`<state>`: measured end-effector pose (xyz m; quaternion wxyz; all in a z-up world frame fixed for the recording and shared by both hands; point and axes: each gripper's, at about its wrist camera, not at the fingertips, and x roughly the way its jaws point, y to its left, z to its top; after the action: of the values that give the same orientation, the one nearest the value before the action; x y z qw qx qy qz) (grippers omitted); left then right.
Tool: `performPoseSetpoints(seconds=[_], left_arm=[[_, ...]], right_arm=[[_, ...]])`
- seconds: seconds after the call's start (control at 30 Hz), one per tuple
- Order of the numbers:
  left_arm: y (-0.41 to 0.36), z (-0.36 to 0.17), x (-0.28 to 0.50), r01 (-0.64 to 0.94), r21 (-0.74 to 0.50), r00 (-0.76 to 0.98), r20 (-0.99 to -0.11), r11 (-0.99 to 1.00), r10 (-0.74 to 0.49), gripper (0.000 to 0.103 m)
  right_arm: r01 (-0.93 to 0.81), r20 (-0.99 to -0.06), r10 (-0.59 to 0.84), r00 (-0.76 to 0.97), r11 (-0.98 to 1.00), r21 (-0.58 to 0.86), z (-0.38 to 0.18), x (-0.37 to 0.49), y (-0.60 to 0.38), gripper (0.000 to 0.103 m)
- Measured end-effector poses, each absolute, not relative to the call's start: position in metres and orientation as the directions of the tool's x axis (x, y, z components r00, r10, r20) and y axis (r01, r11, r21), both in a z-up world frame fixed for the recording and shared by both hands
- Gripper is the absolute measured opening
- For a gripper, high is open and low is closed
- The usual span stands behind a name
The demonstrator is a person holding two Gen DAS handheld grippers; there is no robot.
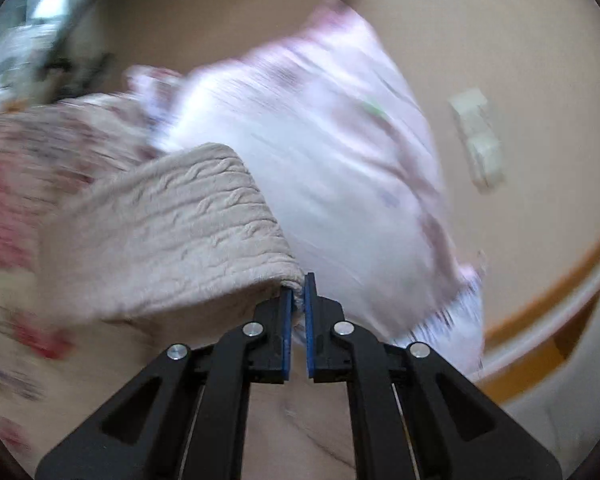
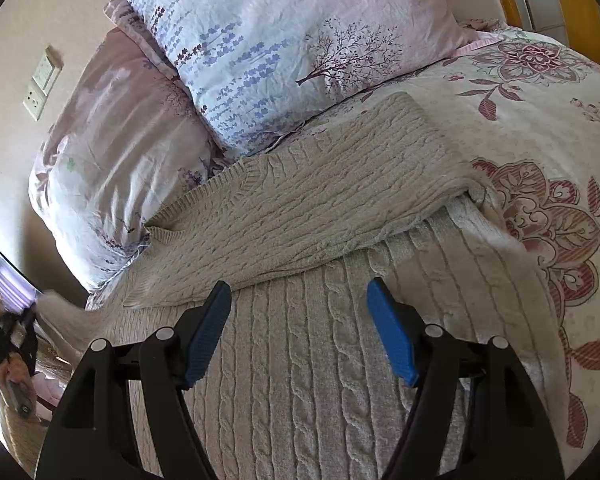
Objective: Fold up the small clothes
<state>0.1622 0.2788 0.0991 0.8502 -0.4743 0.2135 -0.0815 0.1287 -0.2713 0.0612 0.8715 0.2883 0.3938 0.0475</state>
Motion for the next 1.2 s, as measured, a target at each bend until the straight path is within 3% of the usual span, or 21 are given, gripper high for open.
performPoseSetpoints(seconds=[0.2,0.47,0.57,0.67,0.7,0.77,0.97,1.2], left_arm=[[0.162,0.094,0.211,0.071,-0.811,0.788,-0.31,0.58,-0.531,0.005],[0.029,0.02,0.237,0.087,-0.757,0.506,-0.527,0.648,-0.683,0.007],[0.021,0.018,0.228,0.168,-0.734,0.458,-0.533,0.658,-0.711,0.021],[0.042,0.03,0.213,0.21,-0.754,0.472,-0.479,0.622,-0.74,0.035],[0.056,0.034,0.205,0.208,-0.755,0.497,-0.466,0.622,-0.732,0.043],[0.084,0.039,0.194,0.174,-0.737,0.565,-0.469,0.653,-0.679,0.044],[0.149,0.026,0.181,-0.004,-0.658,0.676,-0.557,0.753,-0.483,0.041],[0.164,0.001,0.18,-0.062,-0.626,0.671,-0.602,0.777,-0.432,0.04]], right_arm=[[0.153,-0.659,0.304,0.689,0.827,0.541,0.063,0.127,-0.271,0.072],[0.053,-0.709,0.296,0.64,0.904,0.425,0.095,0.128,-0.251,0.073],[-0.007,-0.708,0.285,0.647,0.93,0.368,0.113,0.131,-0.24,0.076],[-0.106,-0.698,0.313,0.644,0.94,0.323,0.131,0.138,-0.219,0.076],[-0.165,-0.693,0.326,0.643,0.942,0.291,0.138,0.141,-0.204,0.076],[-0.262,-0.683,0.347,0.643,0.937,0.23,0.148,0.145,-0.177,0.075],[-0.53,-0.682,0.429,0.592,0.845,0.072,0.15,0.17,-0.068,0.055],[-0.608,-0.76,0.399,0.513,0.794,0.006,0.11,0.2,0.011,0.048]])
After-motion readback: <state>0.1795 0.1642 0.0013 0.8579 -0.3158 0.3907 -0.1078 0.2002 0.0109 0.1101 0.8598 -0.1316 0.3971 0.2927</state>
